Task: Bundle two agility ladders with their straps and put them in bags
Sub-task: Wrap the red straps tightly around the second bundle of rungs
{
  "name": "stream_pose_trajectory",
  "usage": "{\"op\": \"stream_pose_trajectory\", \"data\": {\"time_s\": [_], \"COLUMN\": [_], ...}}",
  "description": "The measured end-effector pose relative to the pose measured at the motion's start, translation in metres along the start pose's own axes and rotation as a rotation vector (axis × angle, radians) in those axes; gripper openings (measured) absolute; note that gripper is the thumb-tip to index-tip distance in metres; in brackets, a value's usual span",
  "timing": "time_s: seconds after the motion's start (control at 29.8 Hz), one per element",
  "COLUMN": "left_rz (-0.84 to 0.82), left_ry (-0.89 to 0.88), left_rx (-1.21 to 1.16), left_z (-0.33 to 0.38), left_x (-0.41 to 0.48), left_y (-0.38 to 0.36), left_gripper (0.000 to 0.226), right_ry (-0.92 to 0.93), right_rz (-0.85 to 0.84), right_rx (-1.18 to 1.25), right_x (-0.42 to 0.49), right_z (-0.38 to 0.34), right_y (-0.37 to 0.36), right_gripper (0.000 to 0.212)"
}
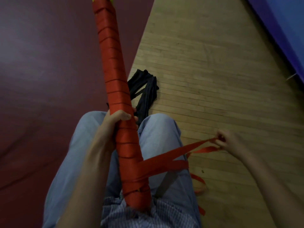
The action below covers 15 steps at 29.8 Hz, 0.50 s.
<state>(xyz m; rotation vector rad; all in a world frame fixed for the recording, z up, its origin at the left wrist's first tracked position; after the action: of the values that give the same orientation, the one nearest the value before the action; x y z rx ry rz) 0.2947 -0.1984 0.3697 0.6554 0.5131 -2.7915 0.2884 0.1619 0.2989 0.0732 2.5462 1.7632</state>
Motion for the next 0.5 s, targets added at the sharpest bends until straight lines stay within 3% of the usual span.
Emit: {"op": "stream_pose_trajectory", "data": {"time_s": [0.13,0.3,0.4,0.5], "left_rz": [-0.024,-0.051,-0.072,-0.097], "left_ry": [-0.051,-0.055,-0.045,-0.033], "left_rx": [0.006,0.005,0.01,0.007], "left_z": [0.011,0.01,0.006,0.0], "left_x": [-0.002,-0.001,0.001,0.005], "left_y": [-0.003,-0.003,-0.004,-0.005], "left_gripper": [0.065,0.064,0.06,0.06], "right_ry": [-0.024,-0.174,-0.592,-1.03], "right_rz": [0.014,0.131,0.11,0.133], "right_rx": [-0.182,-0.23,0.002,0.619], "right_x": [-0.014,-0.02,-0.035,-0.046], "right_z": [0.027,0.047,0.061,0.058], "right_y": [-0.043,-0.057,-0.06,-0.086], "right_gripper": [0.005,0.015,0.013,0.02]}}
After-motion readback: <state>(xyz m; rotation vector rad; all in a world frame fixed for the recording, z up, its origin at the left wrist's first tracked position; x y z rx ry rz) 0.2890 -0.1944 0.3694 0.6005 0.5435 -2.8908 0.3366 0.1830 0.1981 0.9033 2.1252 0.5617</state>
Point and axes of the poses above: each hand's wrist, its own x-axis towards the middle knuckle, its own y-axis out of the back of the hand, z = x × y, the point moved 8 cm from there along x, towards the middle knuckle, and after that the axes turned 15 degrees about z, right-handed, at the moved point
